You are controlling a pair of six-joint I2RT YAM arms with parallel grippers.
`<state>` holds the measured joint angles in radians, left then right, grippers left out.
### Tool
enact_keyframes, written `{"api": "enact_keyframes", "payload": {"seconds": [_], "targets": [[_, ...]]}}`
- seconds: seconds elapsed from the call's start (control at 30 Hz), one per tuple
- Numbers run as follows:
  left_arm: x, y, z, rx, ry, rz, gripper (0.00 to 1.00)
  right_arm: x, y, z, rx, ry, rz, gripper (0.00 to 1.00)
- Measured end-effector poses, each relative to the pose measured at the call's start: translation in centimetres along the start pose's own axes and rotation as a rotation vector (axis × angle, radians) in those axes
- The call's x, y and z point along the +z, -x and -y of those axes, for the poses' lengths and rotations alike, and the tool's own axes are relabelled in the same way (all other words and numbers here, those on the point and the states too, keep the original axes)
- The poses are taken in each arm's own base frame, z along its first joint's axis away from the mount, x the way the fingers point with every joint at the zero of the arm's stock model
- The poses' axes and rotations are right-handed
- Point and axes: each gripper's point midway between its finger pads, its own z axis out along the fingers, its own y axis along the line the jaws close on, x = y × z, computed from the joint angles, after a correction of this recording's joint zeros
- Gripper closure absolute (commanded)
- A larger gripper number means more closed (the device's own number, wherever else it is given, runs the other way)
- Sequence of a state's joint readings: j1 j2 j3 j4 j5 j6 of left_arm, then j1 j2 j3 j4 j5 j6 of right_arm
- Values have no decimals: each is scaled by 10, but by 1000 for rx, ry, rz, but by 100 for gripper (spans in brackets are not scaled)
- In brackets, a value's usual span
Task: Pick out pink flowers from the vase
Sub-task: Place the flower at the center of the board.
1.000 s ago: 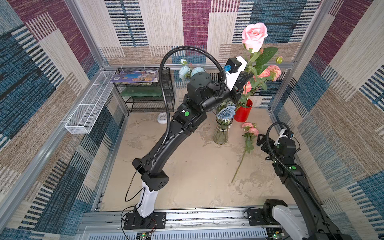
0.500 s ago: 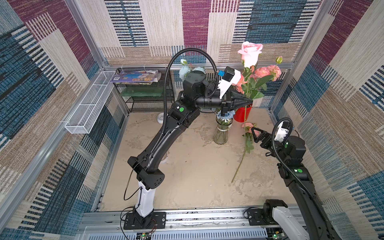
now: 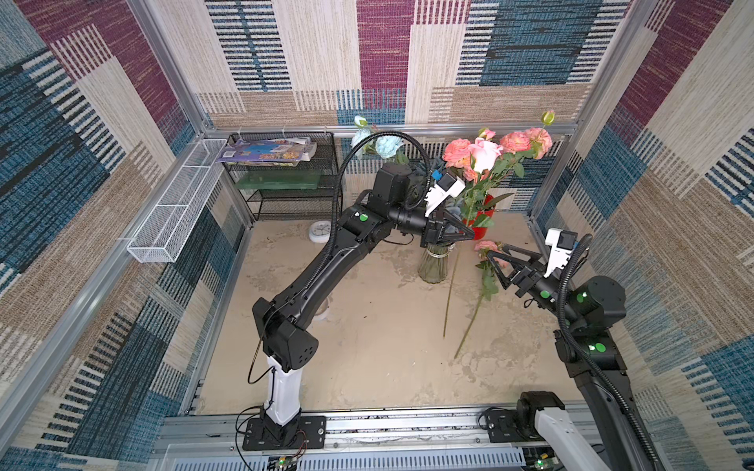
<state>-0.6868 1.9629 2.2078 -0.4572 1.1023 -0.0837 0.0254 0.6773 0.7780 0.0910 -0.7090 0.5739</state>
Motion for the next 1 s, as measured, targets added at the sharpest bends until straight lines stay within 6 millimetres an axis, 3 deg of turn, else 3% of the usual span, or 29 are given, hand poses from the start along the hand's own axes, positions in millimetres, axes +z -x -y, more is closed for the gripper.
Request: {"api": "enact_keyframes", "payload": {"seconds": [0.13, 0.23, 0.37, 0.47, 0.57, 0.77, 0.9, 1.0], "targets": [[-3, -5, -12, -44, 13, 6, 100, 8, -3, -40, -43, 143, -41, 38], [0, -5, -14, -61, 1, 21, 100, 20, -20, -48, -41, 182, -95, 43], [3, -10, -17, -106, -19, 28, 100, 33, -43, -38, -25, 141, -148, 44], [3, -14, -18, -142, -28, 32, 100, 38, -57, -26, -16, 103, -169, 54], [3, -20, -14, -158, -34, 36, 100, 39, -69, -15, 1, 72, -186, 57], [1, -21, -6, -146, -56, 55, 100, 43, -74, -13, 3, 70, -192, 62], [3, -25, -9, -159, -57, 68, 100, 51, -81, -5, 18, 58, -218, 88], [4, -27, -14, -176, -41, 75, 100, 55, -83, -10, 23, 86, -233, 100]]}}
